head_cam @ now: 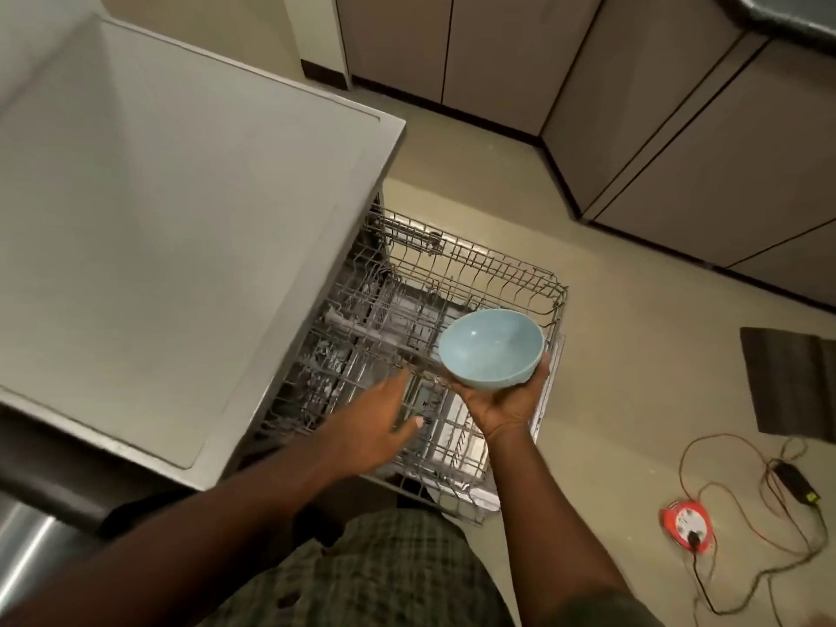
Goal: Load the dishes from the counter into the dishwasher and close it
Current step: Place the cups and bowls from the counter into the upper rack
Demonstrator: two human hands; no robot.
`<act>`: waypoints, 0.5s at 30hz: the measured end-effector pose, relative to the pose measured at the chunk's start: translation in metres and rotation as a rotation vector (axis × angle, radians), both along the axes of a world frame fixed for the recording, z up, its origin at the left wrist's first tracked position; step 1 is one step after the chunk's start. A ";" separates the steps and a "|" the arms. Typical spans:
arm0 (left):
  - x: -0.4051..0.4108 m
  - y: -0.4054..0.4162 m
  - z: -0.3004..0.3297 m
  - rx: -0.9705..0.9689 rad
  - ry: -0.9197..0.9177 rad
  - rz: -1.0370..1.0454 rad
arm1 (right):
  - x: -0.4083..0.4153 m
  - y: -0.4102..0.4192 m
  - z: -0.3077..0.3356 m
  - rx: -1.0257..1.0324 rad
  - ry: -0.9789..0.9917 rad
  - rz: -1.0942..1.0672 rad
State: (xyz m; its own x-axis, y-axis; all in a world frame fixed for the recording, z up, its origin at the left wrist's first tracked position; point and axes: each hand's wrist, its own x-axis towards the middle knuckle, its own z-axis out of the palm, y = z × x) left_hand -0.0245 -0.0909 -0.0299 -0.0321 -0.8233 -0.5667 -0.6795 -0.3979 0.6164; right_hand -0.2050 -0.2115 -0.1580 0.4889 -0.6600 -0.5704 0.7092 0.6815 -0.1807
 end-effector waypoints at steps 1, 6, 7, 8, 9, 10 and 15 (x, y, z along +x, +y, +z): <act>0.000 -0.001 -0.003 0.005 0.003 0.012 | -0.005 -0.012 -0.008 0.015 0.049 -0.003; 0.009 -0.002 -0.018 0.057 -0.003 0.116 | -0.017 -0.084 -0.039 0.025 0.523 0.032; 0.010 -0.002 -0.020 0.071 -0.023 0.134 | -0.015 -0.095 -0.044 -0.032 0.686 0.067; 0.012 -0.002 -0.022 0.087 -0.038 0.158 | -0.011 -0.106 -0.048 -0.117 0.894 0.109; 0.012 -0.002 -0.024 0.098 -0.045 0.181 | -0.006 -0.115 -0.052 -0.238 1.087 0.159; 0.012 -0.002 -0.026 0.102 -0.045 0.200 | 0.002 -0.121 -0.055 -0.399 1.249 0.249; 0.006 -0.007 -0.027 0.089 -0.029 0.253 | 0.049 -0.122 -0.078 -0.983 1.723 1.090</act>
